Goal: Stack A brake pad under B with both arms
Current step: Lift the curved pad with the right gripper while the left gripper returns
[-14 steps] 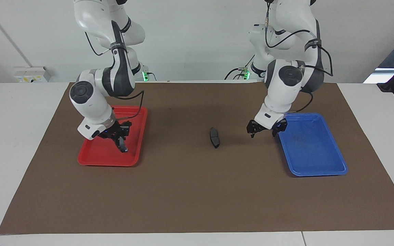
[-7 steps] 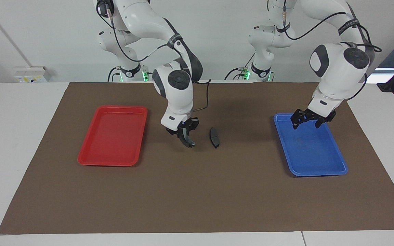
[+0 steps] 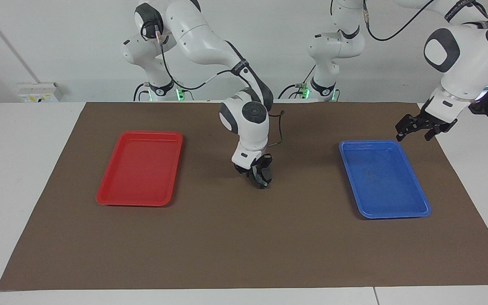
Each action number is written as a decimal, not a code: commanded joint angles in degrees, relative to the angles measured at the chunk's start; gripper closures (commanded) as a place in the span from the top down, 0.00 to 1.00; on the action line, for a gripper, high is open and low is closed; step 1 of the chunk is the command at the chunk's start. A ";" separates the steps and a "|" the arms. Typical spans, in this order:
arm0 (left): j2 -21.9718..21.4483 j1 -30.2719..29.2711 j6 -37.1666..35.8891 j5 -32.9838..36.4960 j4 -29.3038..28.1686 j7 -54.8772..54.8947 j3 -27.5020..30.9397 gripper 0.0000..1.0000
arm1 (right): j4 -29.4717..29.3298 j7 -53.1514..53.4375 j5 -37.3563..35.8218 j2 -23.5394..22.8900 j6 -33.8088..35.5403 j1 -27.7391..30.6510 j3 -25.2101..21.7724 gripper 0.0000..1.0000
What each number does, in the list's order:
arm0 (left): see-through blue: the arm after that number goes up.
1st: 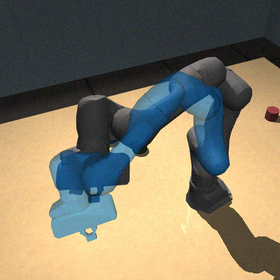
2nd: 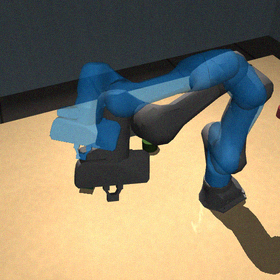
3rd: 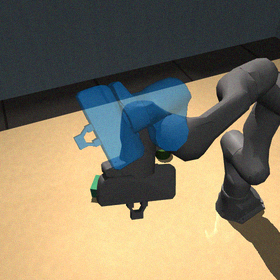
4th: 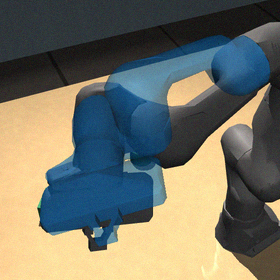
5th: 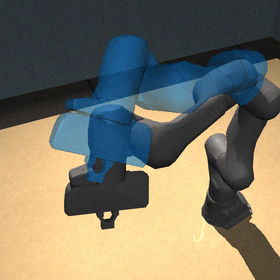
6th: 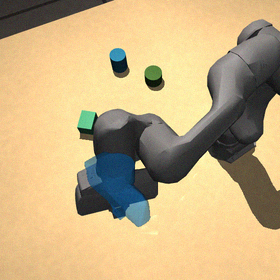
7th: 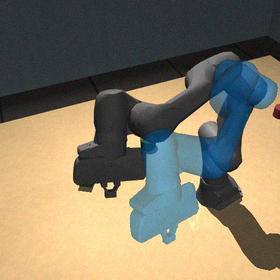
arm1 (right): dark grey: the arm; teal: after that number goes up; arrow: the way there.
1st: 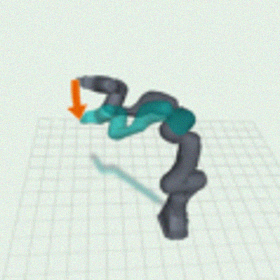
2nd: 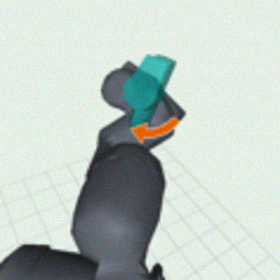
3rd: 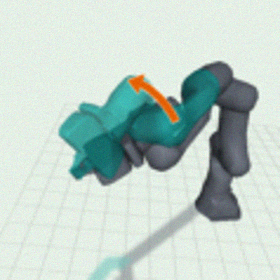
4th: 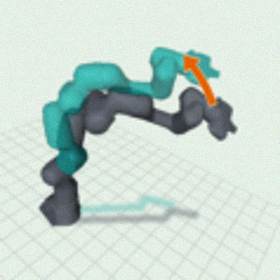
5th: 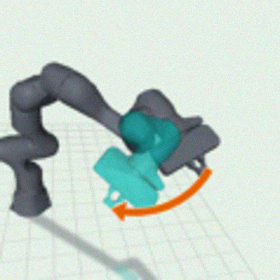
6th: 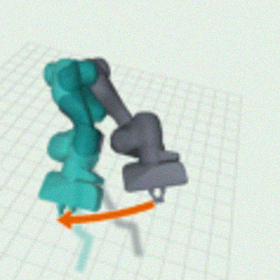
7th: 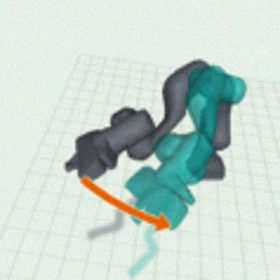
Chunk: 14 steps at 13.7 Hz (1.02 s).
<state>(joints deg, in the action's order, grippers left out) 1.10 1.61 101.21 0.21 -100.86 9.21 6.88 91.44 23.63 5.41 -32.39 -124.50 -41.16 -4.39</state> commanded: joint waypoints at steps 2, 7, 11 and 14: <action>-2.41 -1.08 -2.42 0.58 -0.03 0.89 -0.20 1.00 | -2.41 1.59 1.01 -1.27 0.49 0.29 1.14 0.01; -5.05 -1.08 -5.50 0.58 -0.82 -1.47 -0.20 1.00 | -1.71 4.32 1.10 -1.18 -1.35 0.11 2.72 0.02; -5.14 -0.30 -4.97 0.58 -0.30 -4.38 -0.29 1.00 | -1.53 4.32 1.10 -1.18 -1.36 0.11 2.72 0.19; -4.97 -0.12 -5.06 0.58 -0.04 -4.38 -0.38 1.00 | -1.88 4.32 0.05 -0.92 -0.57 0.11 2.72 1.00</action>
<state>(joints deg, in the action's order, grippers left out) -3.29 1.15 96.17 0.21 -100.84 5.97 6.53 90.68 27.39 5.45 -33.18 -125.04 -41.16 -1.83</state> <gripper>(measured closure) 0.000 0.498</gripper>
